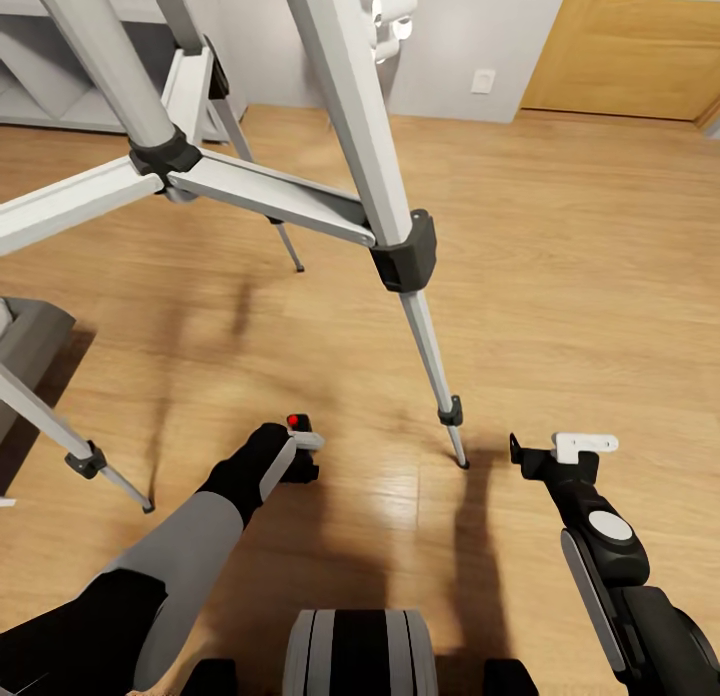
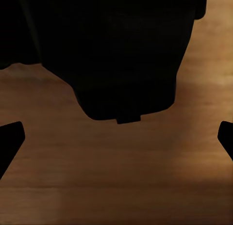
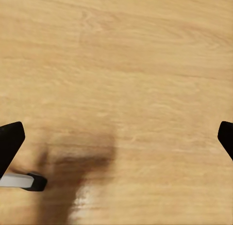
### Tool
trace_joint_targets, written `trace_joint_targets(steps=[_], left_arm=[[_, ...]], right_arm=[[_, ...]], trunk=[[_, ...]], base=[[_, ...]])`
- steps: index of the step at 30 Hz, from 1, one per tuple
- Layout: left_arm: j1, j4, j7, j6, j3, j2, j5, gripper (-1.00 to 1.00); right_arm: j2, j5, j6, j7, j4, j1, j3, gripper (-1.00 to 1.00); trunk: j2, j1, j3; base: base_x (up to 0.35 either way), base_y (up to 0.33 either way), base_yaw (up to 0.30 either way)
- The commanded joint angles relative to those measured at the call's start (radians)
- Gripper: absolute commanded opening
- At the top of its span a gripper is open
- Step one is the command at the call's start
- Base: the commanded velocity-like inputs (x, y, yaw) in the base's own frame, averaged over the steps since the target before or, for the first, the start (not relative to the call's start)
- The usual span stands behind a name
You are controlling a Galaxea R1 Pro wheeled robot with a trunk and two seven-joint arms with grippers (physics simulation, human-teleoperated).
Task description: Attach the digital camera to the camera tripod in the bedroom.
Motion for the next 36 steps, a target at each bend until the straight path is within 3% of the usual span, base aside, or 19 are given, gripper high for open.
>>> trace_joint_targets(steps=[1, 18, 36], left_arm=[[0.0, -0.001, 0.008, 0.003, -0.005, 0.001, 0.011, 1.0], [0.0, -0.002, 0.008, 0.003, -0.005, 0.001, 0.011, 1.0], [0.0, -0.041, 0.007, 0.002, -0.005, 0.002, 0.011, 1.0]], right_arm=[[0.0, -0.002, 0.006, -0.005, -0.001, 0.0, 0.001, 1.0], [-0.001, -0.002, 0.005, -0.005, -0.001, 0.0, 0.0, 1.0], [-0.002, -0.002, 0.005, -0.005, -0.001, 0.0, -0.002, 1.0]], trunk=[[0.0, 0.0, -0.002], [0.0, 0.0, -0.029], [0.0, 0.0, -0.031]], base=[[0.0, 0.0, 0.0], [0.0, 0.0, 0.0], [0.0, 0.0, 0.0]])
